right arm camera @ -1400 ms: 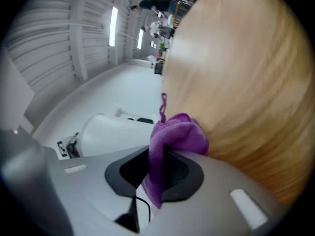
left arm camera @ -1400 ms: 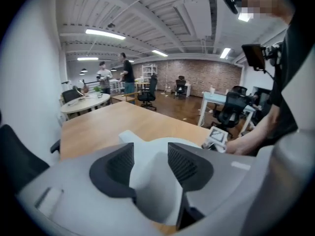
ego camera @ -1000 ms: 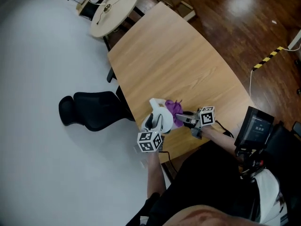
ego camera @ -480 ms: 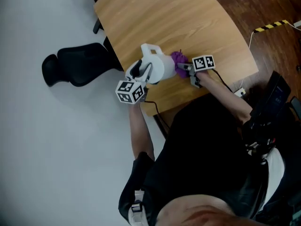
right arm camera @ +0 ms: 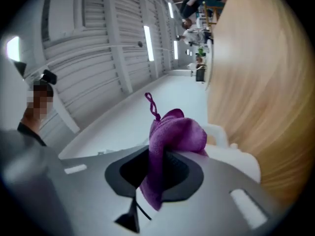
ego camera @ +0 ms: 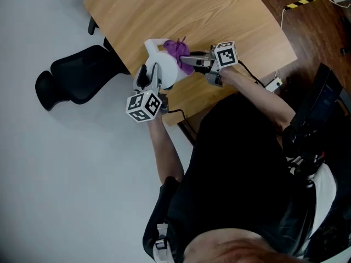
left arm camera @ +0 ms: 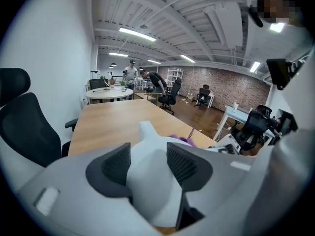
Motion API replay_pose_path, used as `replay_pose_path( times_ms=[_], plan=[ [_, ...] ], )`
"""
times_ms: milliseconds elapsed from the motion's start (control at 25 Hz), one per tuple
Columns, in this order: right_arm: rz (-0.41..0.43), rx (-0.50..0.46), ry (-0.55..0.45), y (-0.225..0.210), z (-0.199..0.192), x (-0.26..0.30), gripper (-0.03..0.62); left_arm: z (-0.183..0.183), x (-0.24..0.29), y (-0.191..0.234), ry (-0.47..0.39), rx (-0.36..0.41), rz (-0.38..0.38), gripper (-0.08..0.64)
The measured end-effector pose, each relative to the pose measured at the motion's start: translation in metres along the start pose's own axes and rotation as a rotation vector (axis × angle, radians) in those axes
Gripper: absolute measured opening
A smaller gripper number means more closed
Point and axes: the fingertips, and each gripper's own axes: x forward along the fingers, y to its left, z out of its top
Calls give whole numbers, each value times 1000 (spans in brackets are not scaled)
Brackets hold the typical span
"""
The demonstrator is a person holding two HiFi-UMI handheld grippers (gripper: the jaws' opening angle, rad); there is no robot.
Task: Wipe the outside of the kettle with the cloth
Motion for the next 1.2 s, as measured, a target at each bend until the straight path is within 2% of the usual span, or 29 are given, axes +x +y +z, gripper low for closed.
replay_pose_path(
  times_ms=[40,160,240,360,520,600,760,880,960,1040,1160,1200],
  plan=[
    [-64,21,13,-23,-5,-7,57,0,-1,-1,-5,7,-5,106],
    [-381,145,129,-109,-42,-45,55,0,-6,-2,-23,36,-19,105],
    [-510,218,181,-139,-59,-62,54,0,-8,-2,-38,55,-32,123],
    [-576,220,214,-144,-65,-63,54,0,-8,1,-44,79,-61,123],
    [-606,228,215,-153,-70,-67,54,-4,-2,5,-25,85,-108,123],
    [-599,225,217,-161,-72,-61,54,-3,-4,12,-17,83,-94,123],
    [-578,228,255,-167,-85,-46,57,4,-15,15,-15,88,11,117],
    [-552,213,240,-137,-75,-48,57,16,-21,-6,-5,59,49,132],
    [-468,148,205,-98,-53,-34,57,14,-28,-7,17,26,77,139],
    [-364,40,157,-56,-16,-25,57,9,-20,-4,27,-6,62,155],
    [-83,-29,40,19,44,-4,57,9,5,1,39,5,26,153],
    [-4,-51,33,42,53,6,57,9,6,3,36,10,26,153]
  ],
)
